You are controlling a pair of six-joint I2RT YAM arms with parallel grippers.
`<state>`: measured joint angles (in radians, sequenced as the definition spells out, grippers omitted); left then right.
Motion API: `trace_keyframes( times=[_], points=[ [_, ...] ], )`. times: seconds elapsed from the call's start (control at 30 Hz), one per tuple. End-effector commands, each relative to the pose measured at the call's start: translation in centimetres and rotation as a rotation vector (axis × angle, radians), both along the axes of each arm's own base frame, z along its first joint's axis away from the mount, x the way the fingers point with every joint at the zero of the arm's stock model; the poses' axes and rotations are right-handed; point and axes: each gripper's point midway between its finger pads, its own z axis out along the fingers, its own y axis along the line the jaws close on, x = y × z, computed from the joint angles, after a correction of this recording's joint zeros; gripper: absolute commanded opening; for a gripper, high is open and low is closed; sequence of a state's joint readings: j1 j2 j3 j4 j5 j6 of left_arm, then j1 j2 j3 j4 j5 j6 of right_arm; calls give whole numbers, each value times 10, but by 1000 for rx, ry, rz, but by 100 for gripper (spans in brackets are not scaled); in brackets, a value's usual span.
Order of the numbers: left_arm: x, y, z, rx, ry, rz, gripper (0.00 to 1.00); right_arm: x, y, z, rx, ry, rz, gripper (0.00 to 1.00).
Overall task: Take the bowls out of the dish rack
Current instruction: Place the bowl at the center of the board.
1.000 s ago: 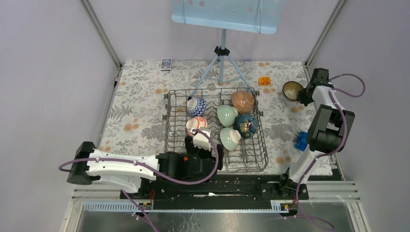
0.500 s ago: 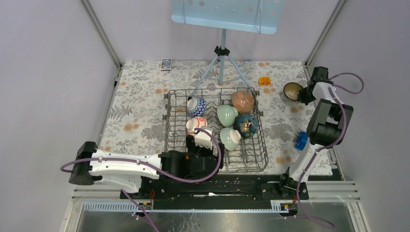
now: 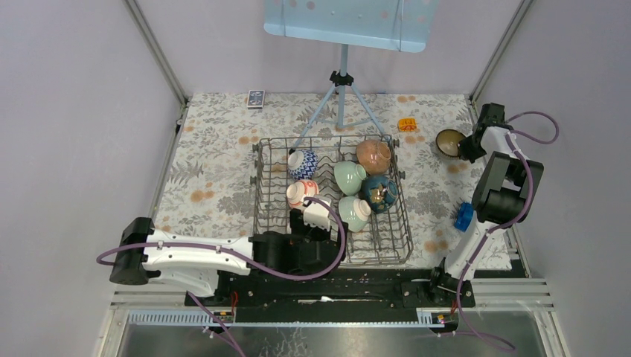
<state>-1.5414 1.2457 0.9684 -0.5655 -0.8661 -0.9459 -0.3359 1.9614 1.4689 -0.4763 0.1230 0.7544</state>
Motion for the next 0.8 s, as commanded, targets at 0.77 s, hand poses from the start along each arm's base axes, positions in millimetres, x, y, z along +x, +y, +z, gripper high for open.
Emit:
trace_keyframes(
  times=[0.77],
  points=[
    [-6, -22, 1, -23, 39, -49, 99, -2, -4, -2, -31, 2, 42, 34]
  ],
)
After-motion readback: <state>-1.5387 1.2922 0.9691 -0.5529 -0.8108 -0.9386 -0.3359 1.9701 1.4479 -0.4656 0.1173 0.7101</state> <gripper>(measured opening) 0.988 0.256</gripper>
